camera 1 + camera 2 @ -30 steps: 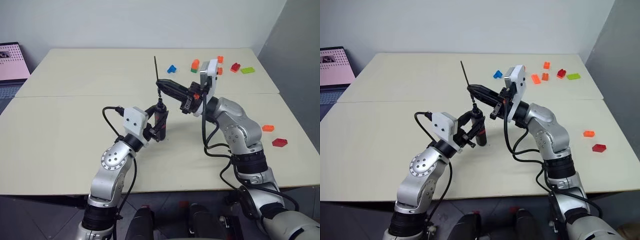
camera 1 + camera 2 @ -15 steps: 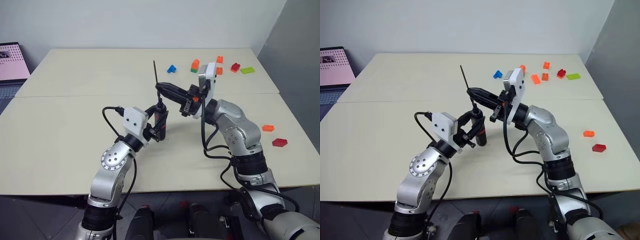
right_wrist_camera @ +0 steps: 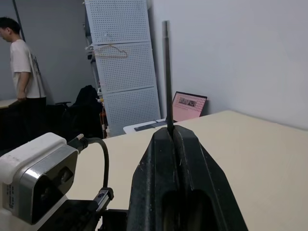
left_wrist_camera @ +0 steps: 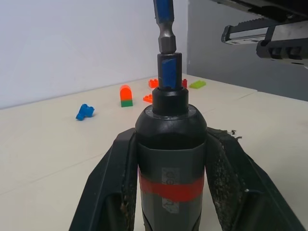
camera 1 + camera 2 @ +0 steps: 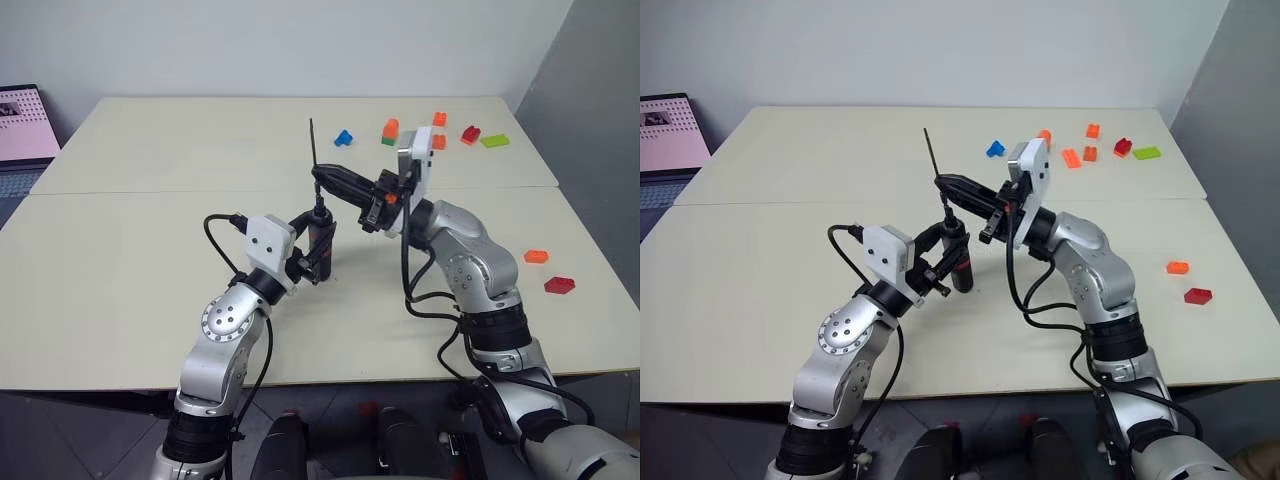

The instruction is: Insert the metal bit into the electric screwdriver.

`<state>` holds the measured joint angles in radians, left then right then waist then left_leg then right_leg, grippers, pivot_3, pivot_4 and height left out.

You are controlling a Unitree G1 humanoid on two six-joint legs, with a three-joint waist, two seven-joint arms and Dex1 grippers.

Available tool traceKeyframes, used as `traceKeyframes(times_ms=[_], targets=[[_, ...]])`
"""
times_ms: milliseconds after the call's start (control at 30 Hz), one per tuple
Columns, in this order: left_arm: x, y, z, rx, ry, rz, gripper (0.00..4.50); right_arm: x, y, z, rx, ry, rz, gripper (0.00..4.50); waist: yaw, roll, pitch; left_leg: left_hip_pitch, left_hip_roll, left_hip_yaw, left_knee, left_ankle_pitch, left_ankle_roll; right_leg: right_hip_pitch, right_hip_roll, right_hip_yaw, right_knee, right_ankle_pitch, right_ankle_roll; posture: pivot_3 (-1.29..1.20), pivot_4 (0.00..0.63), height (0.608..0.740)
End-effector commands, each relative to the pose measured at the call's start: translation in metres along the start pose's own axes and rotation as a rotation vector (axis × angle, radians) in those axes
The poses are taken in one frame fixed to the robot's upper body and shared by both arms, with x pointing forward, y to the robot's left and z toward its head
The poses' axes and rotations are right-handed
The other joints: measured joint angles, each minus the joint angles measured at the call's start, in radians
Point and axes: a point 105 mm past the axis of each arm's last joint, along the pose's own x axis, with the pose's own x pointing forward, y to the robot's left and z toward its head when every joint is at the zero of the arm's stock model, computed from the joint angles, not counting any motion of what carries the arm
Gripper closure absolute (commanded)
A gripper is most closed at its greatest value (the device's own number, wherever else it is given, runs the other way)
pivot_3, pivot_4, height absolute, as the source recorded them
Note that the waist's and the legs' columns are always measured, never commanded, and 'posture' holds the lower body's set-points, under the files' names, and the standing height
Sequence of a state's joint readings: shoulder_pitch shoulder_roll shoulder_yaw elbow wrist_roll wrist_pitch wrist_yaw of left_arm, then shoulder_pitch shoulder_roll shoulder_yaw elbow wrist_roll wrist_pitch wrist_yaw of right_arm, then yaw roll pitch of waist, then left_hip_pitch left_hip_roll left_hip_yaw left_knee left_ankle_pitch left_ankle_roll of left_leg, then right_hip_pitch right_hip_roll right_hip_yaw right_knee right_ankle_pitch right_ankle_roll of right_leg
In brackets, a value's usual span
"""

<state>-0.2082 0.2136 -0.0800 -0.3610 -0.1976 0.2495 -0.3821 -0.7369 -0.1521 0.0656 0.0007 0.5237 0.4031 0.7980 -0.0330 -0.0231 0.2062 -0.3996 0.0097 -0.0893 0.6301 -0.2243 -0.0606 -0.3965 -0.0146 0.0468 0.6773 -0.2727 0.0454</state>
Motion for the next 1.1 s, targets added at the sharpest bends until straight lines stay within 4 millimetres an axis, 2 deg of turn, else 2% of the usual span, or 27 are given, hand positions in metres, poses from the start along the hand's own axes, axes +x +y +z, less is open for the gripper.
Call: traceKeyframes(times_ms=[33, 767, 1100], targets=[[-0.002, 0.001, 0.014, 0.032, -0.049, 0.008, 2.88, -0.001, 0.004, 0.009, -0.011, -0.026, 0.019, 4.50, 0.000, 0.000, 0.000, 0.000, 0.000, 0.000, 0.000, 0.000, 0.000, 0.000, 0.000, 0.000, 0.000, 0.000, 0.000, 0.00, 0.150, 0.740], [-0.003, 0.001, 0.013, 0.034, -0.045, 0.001, 2.88, -0.004, 0.011, -0.001, -0.044, 0.078, 0.108, 4.50, 0.000, 0.000, 0.000, 0.000, 0.000, 0.000, 0.000, 0.000, 0.000, 0.000, 0.000, 0.000, -0.001, 0.000, 0.000, 0.00, 0.150, 0.740], [-0.002, 0.000, 0.012, 0.032, -0.045, 0.002, 2.88, -0.008, 0.013, -0.007, -0.078, 0.199, 0.189, 4.50, 0.001, 0.000, 0.000, 0.000, 0.000, 0.000, 0.000, 0.000, 0.000, 0.000, 0.000, 0.000, -0.001, 0.000, 0.000, 0.00, 0.150, 0.740]])
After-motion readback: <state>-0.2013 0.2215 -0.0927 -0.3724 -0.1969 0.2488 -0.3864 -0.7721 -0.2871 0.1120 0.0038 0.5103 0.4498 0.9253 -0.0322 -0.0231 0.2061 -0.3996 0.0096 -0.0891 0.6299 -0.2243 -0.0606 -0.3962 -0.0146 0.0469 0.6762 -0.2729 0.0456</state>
